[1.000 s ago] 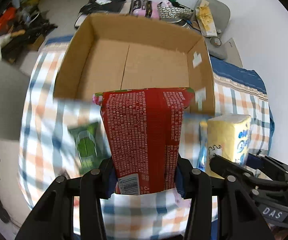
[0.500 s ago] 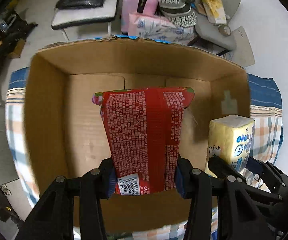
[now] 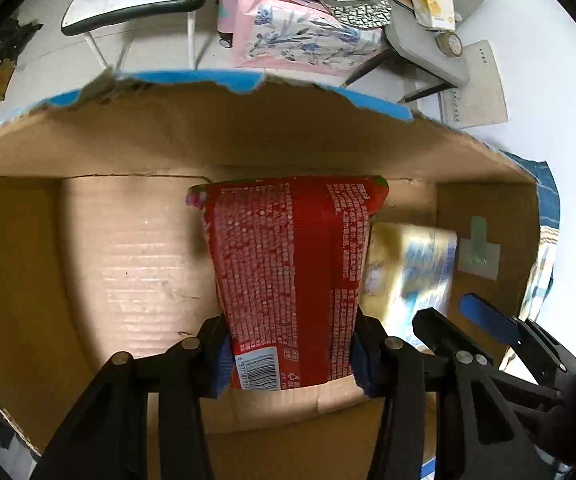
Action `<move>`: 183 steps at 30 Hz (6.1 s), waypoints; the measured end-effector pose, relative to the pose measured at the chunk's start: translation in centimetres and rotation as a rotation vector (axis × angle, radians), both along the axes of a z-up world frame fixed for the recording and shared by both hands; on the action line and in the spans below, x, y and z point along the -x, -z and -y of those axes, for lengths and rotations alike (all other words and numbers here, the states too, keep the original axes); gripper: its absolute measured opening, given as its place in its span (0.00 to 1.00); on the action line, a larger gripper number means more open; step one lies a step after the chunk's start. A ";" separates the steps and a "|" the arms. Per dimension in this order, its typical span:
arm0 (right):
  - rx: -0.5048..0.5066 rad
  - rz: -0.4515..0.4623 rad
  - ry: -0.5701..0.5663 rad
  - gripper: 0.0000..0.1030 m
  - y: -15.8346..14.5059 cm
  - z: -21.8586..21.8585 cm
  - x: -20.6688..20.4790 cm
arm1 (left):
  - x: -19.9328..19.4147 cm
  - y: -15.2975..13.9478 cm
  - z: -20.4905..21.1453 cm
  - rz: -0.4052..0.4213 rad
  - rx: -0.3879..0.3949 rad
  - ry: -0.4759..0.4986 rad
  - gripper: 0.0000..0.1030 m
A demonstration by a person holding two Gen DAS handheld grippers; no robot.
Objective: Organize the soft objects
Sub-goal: 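Open both tools to drop the packet and carton, then lift away, then grasp the orange panda snack bag with the left tool while the right tool grasps the lilac sock, then carry the panda bag and lilac sock over the box with both tools, then open both tools to release the panda bag and sock into the box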
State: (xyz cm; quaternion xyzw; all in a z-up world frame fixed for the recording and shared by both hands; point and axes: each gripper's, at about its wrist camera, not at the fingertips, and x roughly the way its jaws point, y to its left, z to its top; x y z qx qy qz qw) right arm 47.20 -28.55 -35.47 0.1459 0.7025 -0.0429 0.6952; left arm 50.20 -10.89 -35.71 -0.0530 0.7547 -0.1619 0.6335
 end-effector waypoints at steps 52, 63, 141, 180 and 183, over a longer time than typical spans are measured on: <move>0.169 0.322 -0.109 1.00 -18.1 -6.3 22.9 | 22.4 -19.5 -6.3 0.656 -0.228 -0.093 0.96; 0.070 0.260 -0.002 1.00 -17.4 0.2 28.5 | 28.2 -21.1 -5.6 0.656 -0.233 -0.139 0.96; -0.154 0.218 -0.047 0.38 -18.0 -1.3 21.5 | 22.6 -18.4 -7.2 0.524 -0.148 -0.144 0.35; 0.015 -0.151 -0.003 0.42 -0.3 -1.8 8.4 | 0.6 -2.0 -3.5 0.124 -0.256 0.008 0.37; 0.029 -0.151 -0.007 0.47 -0.4 -2.2 8.0 | 0.3 -1.7 -3.7 0.108 -0.252 -0.003 0.37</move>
